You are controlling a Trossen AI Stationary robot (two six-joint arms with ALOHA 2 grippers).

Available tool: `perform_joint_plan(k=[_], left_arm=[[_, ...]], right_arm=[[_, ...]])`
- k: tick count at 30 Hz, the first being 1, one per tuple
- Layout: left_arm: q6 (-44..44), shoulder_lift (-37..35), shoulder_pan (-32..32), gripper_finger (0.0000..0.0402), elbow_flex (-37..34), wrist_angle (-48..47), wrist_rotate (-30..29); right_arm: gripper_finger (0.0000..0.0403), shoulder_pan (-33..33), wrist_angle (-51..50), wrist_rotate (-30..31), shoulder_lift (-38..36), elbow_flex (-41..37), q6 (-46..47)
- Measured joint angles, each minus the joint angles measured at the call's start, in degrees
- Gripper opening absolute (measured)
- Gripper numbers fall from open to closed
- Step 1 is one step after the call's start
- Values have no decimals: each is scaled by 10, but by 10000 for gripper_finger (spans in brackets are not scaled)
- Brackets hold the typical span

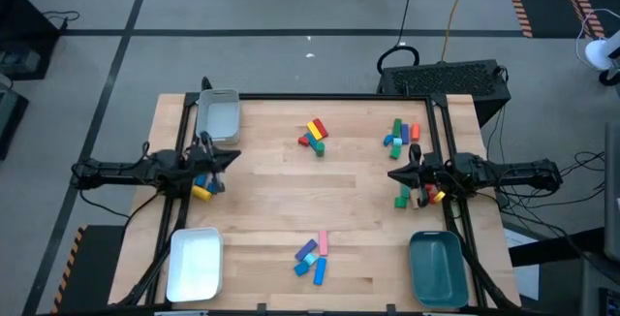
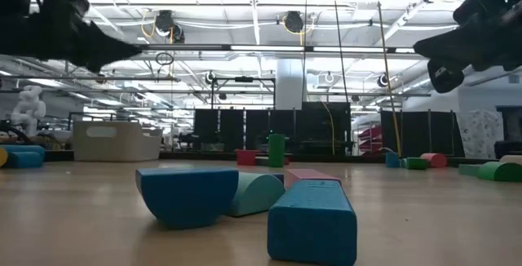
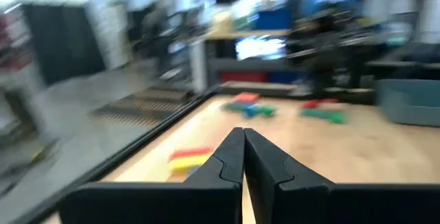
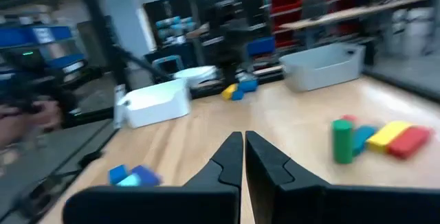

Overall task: Sort blocks by size
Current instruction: Put the blue half-circle block into the gray bin

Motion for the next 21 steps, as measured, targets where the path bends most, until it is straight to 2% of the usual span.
perform_joint_plan(k=[3,8,13,18,21], left_arm=[[-32,20,0,39,0,-2,-34],[-71,81,0,108,9,2,-71],[-81,169,0,168,69,-26,-73],[-87,274,1,180,161,-135,-74],[-88,329,1,180,212,-192,-54]], right_arm=[[0,2,-2,-37,7,0,10],[0,15,-2,-34,21,0,6],[0,16,-3,-32,40,0,30],[0,16,-4,-21,57,0,67],[0,18,-5,-20,64,0,93]])
